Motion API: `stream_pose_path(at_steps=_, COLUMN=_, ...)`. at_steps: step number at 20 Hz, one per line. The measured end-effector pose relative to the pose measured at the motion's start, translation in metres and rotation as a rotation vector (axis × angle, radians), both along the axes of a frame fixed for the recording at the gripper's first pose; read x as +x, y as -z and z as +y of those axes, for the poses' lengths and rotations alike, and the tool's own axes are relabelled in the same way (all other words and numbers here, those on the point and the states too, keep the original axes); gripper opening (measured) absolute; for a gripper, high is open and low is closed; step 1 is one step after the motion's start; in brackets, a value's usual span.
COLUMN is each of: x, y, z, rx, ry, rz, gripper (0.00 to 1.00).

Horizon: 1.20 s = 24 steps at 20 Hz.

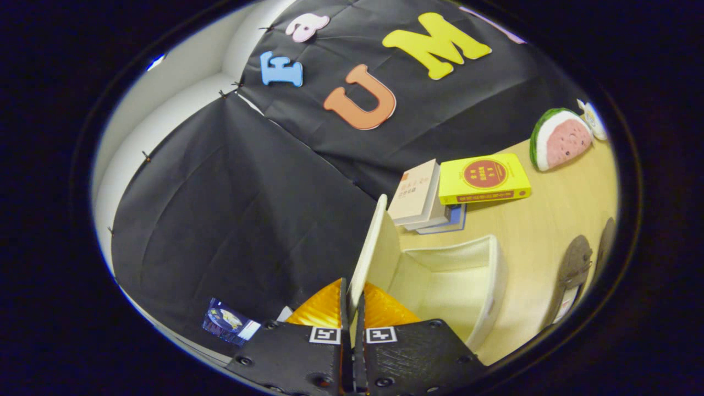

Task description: Open the storage box then place both shoes into the box .Put the left shoe in first, then the right shoe, with the right side of both shoes facing outward in a uniform manner.

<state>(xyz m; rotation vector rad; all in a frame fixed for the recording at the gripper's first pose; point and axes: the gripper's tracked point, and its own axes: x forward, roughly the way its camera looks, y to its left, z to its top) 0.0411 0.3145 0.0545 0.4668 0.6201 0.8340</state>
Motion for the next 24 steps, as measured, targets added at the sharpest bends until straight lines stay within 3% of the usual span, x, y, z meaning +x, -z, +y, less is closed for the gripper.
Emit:
stream_pose_path(at_steps=5, x=-0.005, y=-0.018, z=0.057, rx=-0.044, ry=-0.016, rz=-0.057, gripper=0.07)
stream_pose_path(at_steps=6, x=-0.006, y=-0.019, z=0.071, rx=-0.052, ry=-0.026, rz=-0.059, gripper=0.13)
stream_pose_path(at_steps=8, x=-0.009, y=-0.022, z=0.102, rx=-0.068, ry=-0.056, rz=-0.070, gripper=0.13)
stream_pose_path(at_steps=10, x=-0.010, y=-0.025, z=0.130, rx=-0.096, ry=-0.079, rz=-0.117, gripper=0.21)
stream_pose_path(at_steps=15, x=-0.031, y=-0.016, z=0.177, rx=-0.178, ry=-0.146, rz=-0.199, gripper=0.64)
stream_pose_path(at_steps=18, x=-0.035, y=-0.013, z=0.183, rx=-0.210, ry=-0.141, rz=-0.239, gripper=0.91)
stream_pose_path(at_steps=24, x=-0.020, y=0.007, z=0.136, rx=-0.299, ry=-0.074, rz=-0.257, gripper=0.94)
